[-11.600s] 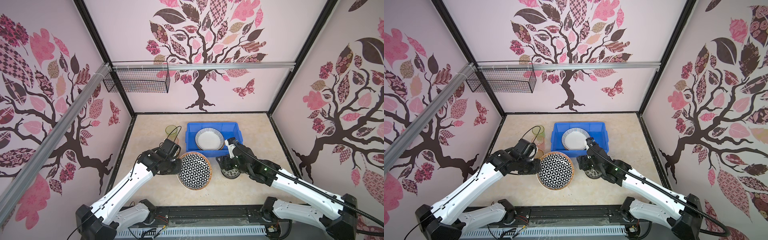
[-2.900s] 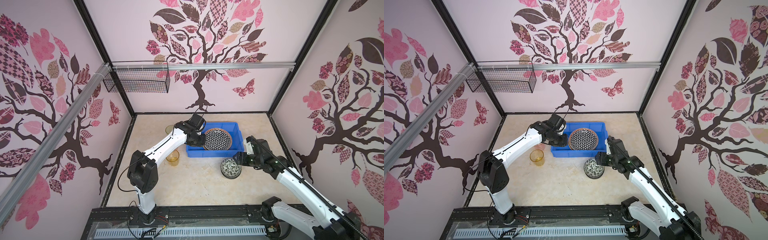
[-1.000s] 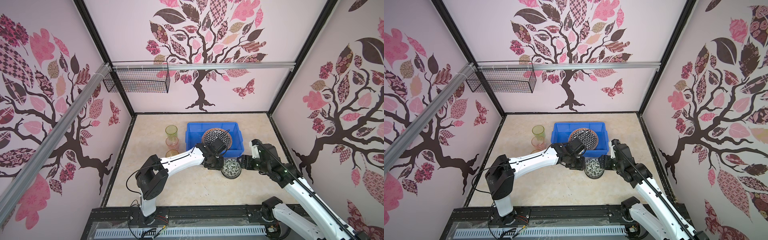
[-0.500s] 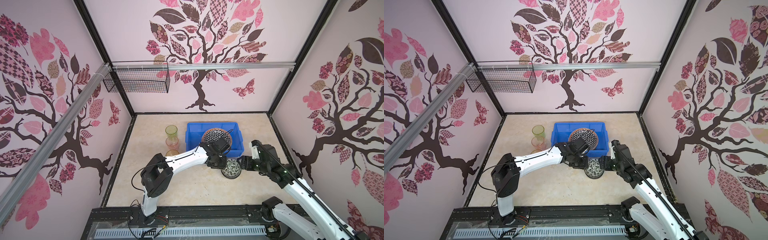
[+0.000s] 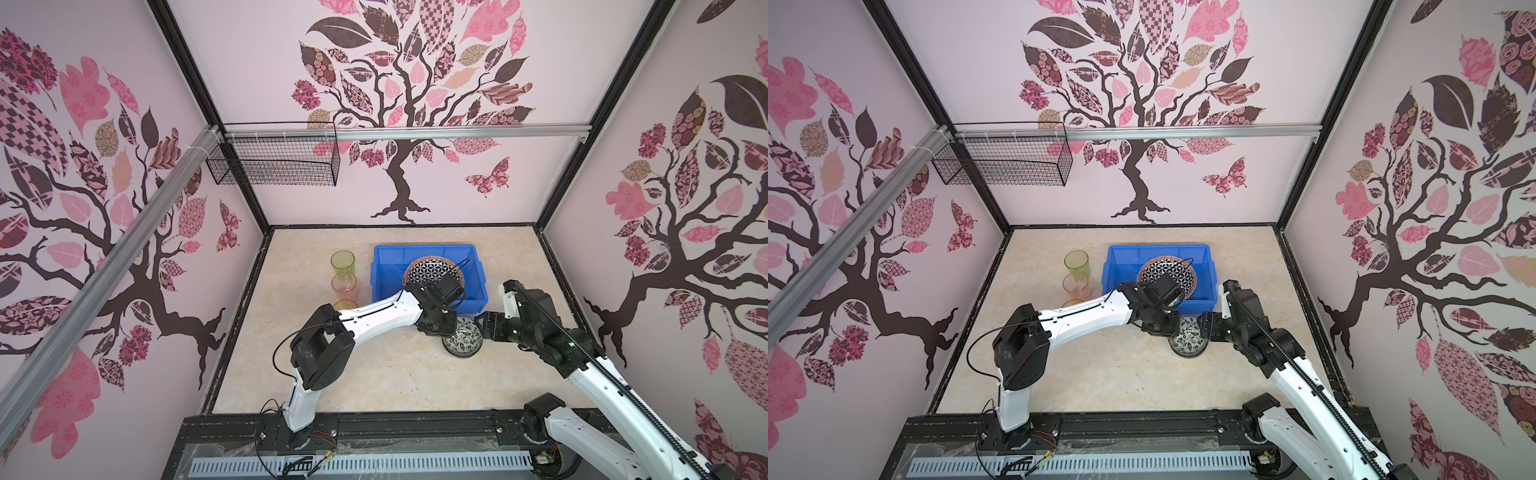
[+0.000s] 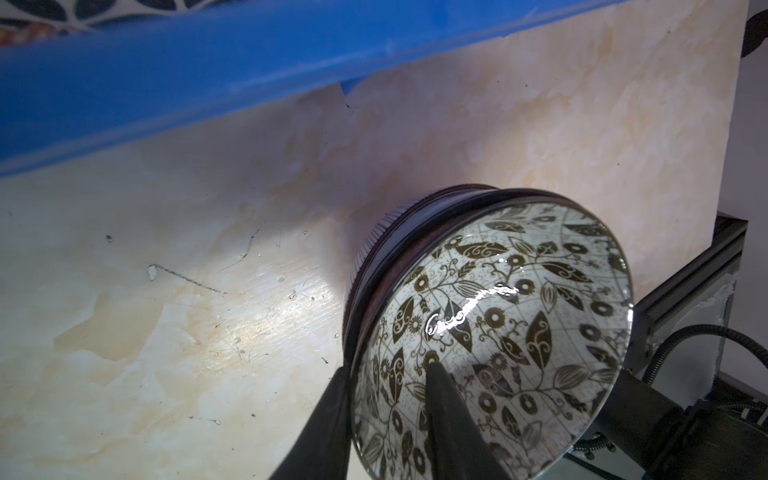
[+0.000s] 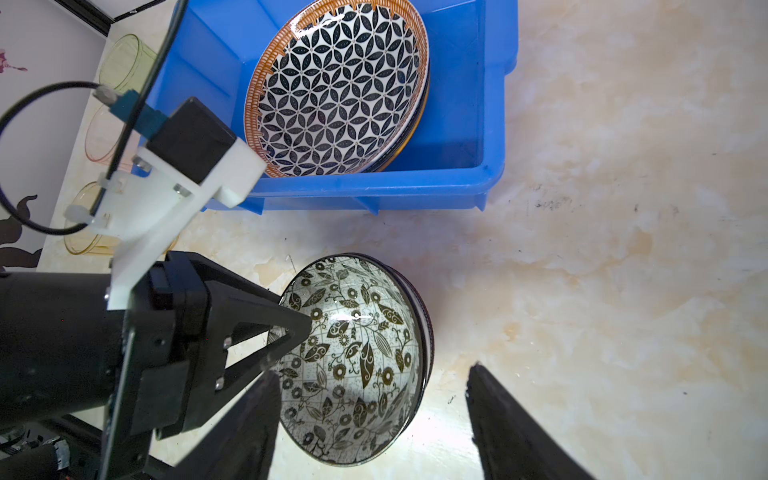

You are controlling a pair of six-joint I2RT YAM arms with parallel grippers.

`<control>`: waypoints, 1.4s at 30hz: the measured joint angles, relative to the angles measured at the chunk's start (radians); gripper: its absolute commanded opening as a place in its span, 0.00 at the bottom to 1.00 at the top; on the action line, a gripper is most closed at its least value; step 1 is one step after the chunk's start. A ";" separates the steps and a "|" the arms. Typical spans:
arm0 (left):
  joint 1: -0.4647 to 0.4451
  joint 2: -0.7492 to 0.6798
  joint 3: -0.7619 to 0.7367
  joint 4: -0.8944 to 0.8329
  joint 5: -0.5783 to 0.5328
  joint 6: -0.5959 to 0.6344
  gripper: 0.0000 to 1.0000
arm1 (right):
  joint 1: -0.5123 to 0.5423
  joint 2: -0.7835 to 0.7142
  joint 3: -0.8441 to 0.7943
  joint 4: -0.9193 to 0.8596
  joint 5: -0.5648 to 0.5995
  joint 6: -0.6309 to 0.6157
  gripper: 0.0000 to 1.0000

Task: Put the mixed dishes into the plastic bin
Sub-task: 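Grip the leaf-patterned bowl's rim with the left gripper while the right steadies the stack, then lift the leaf-patterned bowl off the blue floral bowl with the left gripper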

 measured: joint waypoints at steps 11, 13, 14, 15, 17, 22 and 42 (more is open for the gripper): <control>0.000 0.012 0.013 -0.029 -0.021 0.021 0.16 | 0.000 0.000 0.000 0.000 0.000 -0.003 0.74; 0.000 0.012 0.013 -0.034 -0.027 0.025 0.13 | 0.000 0.000 0.000 0.001 -0.001 -0.003 0.74; 0.000 0.012 0.014 -0.035 -0.031 0.027 0.11 | 0.000 0.000 0.000 0.001 -0.001 -0.003 0.73; 0.000 0.012 0.014 -0.037 -0.034 0.027 0.09 | 0.000 0.000 0.000 0.001 -0.001 -0.003 0.73; 0.000 0.012 0.019 -0.035 -0.039 0.029 0.06 | 0.000 0.000 0.000 0.002 -0.002 -0.003 0.73; 0.000 0.012 0.034 -0.048 -0.050 0.047 0.00 | 0.000 0.000 0.000 0.002 -0.005 -0.003 0.73; 0.016 -0.079 0.034 -0.077 -0.051 0.087 0.00 | 0.000 0.000 0.000 0.002 -0.024 0.008 0.73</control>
